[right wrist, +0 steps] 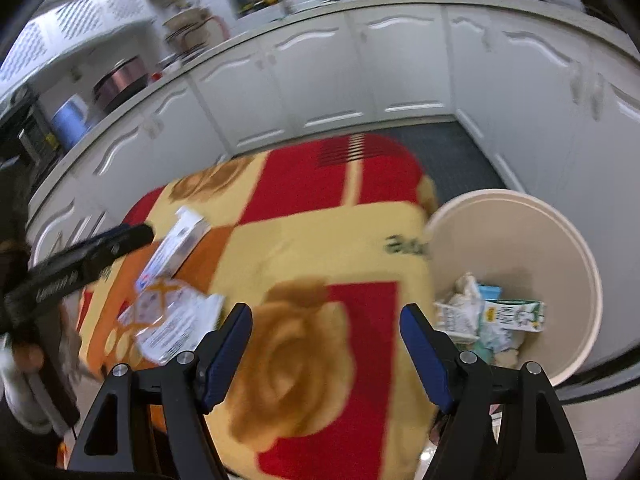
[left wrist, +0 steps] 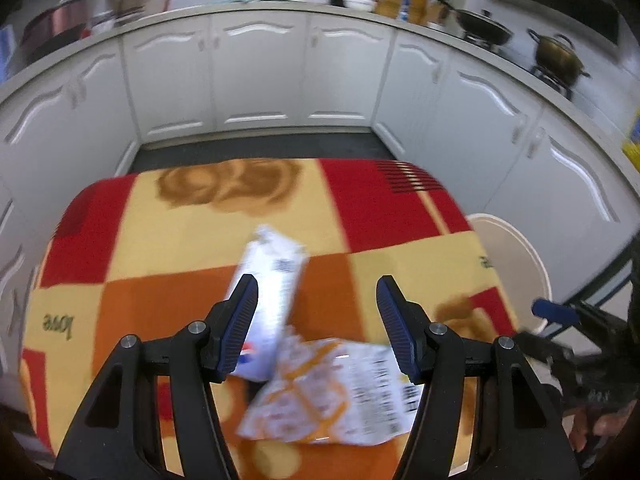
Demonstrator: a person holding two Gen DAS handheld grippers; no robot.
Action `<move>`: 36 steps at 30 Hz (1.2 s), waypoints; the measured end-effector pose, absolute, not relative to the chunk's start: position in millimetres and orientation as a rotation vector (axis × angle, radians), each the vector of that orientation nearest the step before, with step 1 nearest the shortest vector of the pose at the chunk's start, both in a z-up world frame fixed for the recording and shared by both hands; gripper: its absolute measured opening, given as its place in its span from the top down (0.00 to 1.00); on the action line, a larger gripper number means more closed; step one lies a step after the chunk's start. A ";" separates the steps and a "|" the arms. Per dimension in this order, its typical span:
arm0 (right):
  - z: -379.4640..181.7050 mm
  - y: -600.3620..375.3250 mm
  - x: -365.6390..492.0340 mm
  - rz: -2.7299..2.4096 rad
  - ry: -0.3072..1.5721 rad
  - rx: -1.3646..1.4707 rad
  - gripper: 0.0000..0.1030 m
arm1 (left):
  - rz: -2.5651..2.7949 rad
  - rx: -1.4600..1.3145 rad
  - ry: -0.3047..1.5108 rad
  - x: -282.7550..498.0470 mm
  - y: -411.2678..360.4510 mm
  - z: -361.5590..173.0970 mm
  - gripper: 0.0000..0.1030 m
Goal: Collect trash
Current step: 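Move both tools back over the blanket toward the white medicine box and paper bag, then grasp the white medicine box with the left tool while the right tool grasps the printed paper bag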
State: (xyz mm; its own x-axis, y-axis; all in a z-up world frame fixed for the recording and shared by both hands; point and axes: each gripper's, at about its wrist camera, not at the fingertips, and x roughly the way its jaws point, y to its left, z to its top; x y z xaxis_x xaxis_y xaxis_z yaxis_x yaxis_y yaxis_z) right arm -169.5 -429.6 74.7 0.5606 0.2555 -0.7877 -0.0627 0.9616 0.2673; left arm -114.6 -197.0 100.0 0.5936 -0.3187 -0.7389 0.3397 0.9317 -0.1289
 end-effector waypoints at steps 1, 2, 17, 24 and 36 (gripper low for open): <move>74.2 -419.1 -170.4 0.220 0.967 0.190 0.28 | -0.369 0.023 0.856 -114.1 -189.6 98.6 0.41; 73.1 -411.3 -171.3 0.244 0.974 0.170 0.28 | -0.354 0.022 0.859 -113.9 -181.1 96.4 0.41; 38.0 -317.8 -177.1 0.380 1.077 -0.261 0.26 | -0.276 -0.049 0.873 -108.2 -129.4 86.2 0.41; 50.1 -361.5 -104.2 0.065 0.971 -0.182 0.26 | -0.267 -0.072 0.899 -102.0 -121.7 78.2 0.41; 59.9 -412.7 -102.9 0.147 1.023 0.183 0.26 | -0.365 -0.050 0.977 -85.7 -148.4 53.8 0.41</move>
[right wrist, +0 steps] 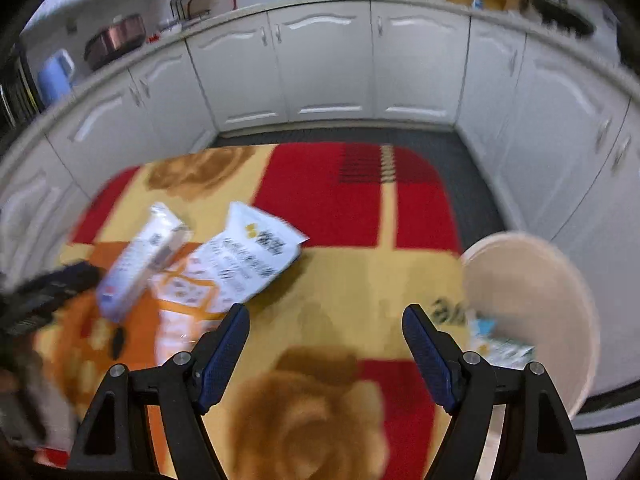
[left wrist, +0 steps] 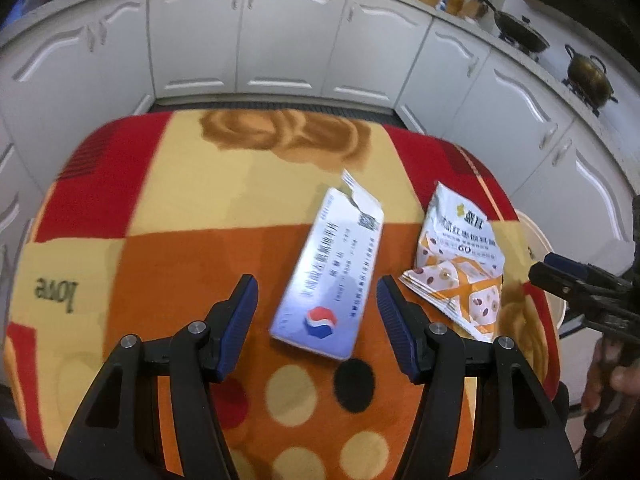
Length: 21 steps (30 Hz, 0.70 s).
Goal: Collect trash
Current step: 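Grasp the white medicine box with the left tool while the right tool grasps the printed paper bag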
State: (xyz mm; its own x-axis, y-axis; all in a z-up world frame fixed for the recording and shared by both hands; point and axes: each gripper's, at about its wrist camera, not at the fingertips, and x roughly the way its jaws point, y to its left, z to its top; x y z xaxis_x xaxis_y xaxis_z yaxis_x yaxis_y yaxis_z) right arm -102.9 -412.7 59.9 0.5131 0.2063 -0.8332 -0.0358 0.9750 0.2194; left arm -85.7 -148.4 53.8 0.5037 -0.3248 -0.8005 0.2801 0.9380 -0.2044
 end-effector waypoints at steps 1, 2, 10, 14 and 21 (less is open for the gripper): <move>58.4 -413.1 -103.1 0.167 1.036 0.222 0.25 | -0.372 -0.043 0.991 -83.5 -152.4 50.1 0.41; 57.4 -410.9 -104.2 0.177 1.043 0.244 0.24 | -0.385 -0.037 1.008 -80.3 -156.6 45.7 0.41; 50.1 -387.4 -89.3 0.199 1.077 0.310 0.23 | -0.361 -0.053 1.031 -63.2 -153.5 31.7 0.49; 44.4 -366.7 -65.8 0.207 1.100 0.345 0.17 | -0.337 -0.058 0.999 -70.6 -134.0 39.4 0.51; 34.3 -305.9 -28.4 0.204 1.132 0.180 0.17 | -0.274 -0.097 0.970 -85.6 -98.7 43.0 0.52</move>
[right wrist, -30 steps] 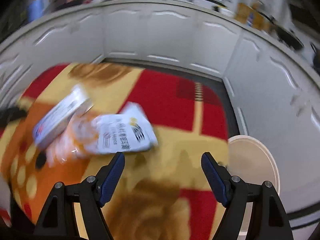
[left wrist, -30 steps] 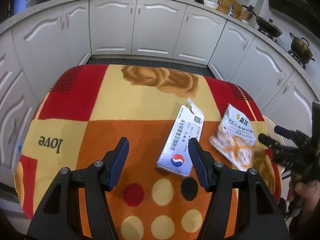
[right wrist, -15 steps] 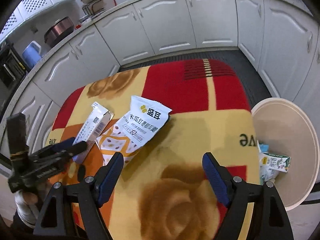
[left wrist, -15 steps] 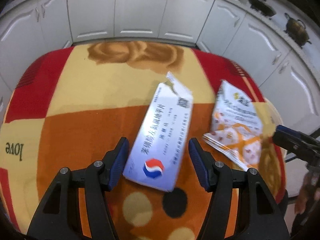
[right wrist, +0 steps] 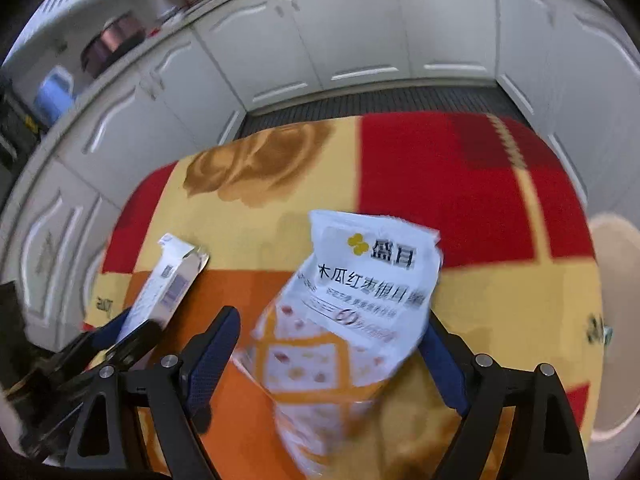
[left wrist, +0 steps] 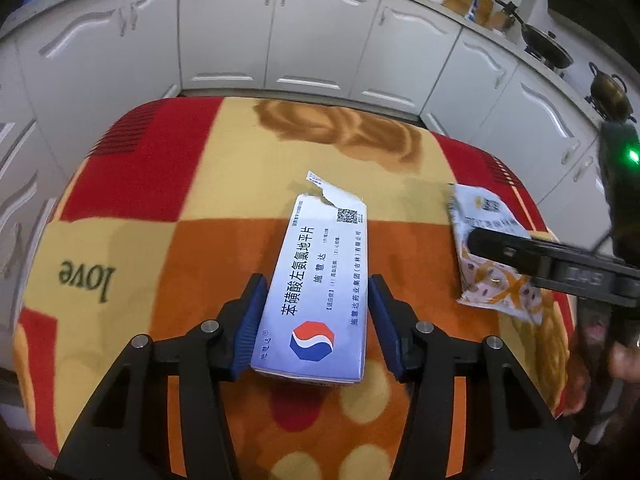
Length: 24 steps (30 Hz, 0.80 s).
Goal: Collect trash
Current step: 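Grasp the white medicine box with the left tool while the right tool grasps the printed paper bag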
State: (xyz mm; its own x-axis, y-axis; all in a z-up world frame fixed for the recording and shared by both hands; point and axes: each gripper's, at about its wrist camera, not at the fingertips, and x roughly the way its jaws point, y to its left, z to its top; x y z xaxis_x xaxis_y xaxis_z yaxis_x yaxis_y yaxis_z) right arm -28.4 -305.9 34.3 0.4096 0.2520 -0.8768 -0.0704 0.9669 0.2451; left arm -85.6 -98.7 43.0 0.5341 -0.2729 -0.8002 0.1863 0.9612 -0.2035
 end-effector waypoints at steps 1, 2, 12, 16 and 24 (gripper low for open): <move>32.3 -298.5 -25.5 0.212 1.131 0.148 0.17 | -0.273 -0.103 0.971 -85.2 -98.0 42.7 0.52; 30.3 -290.2 -23.0 0.222 1.130 0.113 0.17 | -0.271 -0.110 0.974 -85.9 -96.0 41.4 0.52; 24.0 -291.2 -44.4 0.209 1.106 0.005 0.17 | -0.251 -0.145 0.999 -83.1 -100.4 27.9 0.51; 19.4 -300.5 -50.4 0.206 1.087 0.046 0.40 | -0.232 -0.145 0.996 -77.5 -104.4 27.7 0.50; 38.0 -317.7 -74.3 0.260 1.039 0.106 0.52 | -0.239 -0.154 0.973 -80.0 -102.3 27.6 0.53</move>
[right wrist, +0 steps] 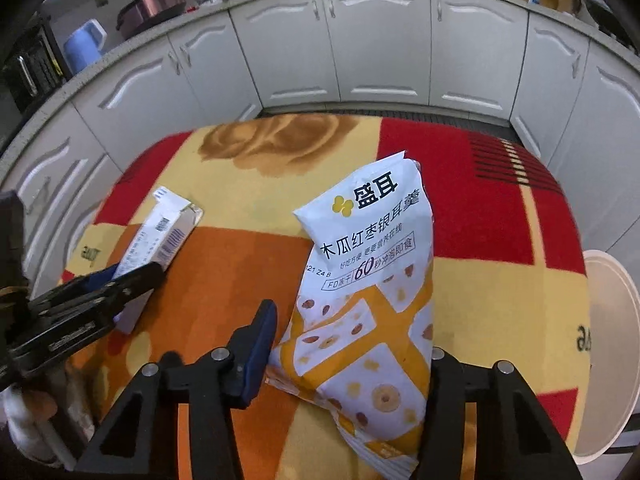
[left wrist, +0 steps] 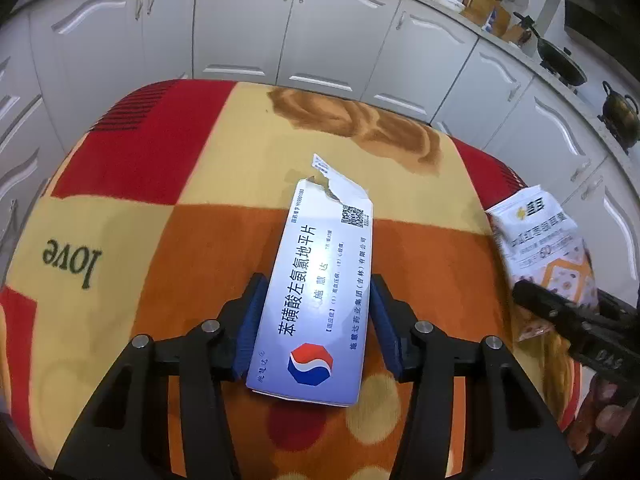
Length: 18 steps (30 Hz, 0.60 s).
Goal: Collect trash
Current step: 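Grasp the white medicine box with the left tool while the right tool grasps the printed paper bag, then carry the medicine box and paper bag over the beige bin with both tools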
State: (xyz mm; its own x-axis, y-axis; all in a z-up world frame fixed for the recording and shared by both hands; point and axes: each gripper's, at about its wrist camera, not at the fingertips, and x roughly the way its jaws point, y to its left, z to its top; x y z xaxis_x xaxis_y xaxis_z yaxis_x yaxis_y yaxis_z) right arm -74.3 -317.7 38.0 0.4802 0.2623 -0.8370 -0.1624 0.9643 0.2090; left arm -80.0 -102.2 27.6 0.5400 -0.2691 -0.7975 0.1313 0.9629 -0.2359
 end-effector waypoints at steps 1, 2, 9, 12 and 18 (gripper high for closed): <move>40.5 -320.4 -77.4 0.261 1.029 0.115 0.52 | -0.240 -0.155 0.971 -82.2 -101.1 29.3 0.53; 43.4 -323.5 -81.6 0.262 1.018 0.123 0.52 | -0.243 -0.157 0.968 -84.2 -101.0 31.4 0.53; 56.3 -340.0 -100.6 0.268 0.981 0.177 0.53 | -0.262 -0.129 0.892 -104.7 -110.7 60.4 0.54; 62.4 -345.5 -107.2 0.266 0.965 0.194 0.53 | -0.275 -0.108 0.865 -111.7 -119.1 70.0 0.54; 72.3 -354.5 -119.0 0.268 0.943 0.207 0.54 | -0.311 -0.084 0.847 -121.5 -138.2 80.8 0.54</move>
State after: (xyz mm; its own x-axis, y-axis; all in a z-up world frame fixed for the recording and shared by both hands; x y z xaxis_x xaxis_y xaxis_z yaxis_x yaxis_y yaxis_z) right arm -119.0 -354.5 72.3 0.5581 0.3154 -0.7675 -0.1360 0.9472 0.2904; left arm -121.5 -138.2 80.8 0.6203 -0.3032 -0.7234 0.2370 0.9516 -0.1956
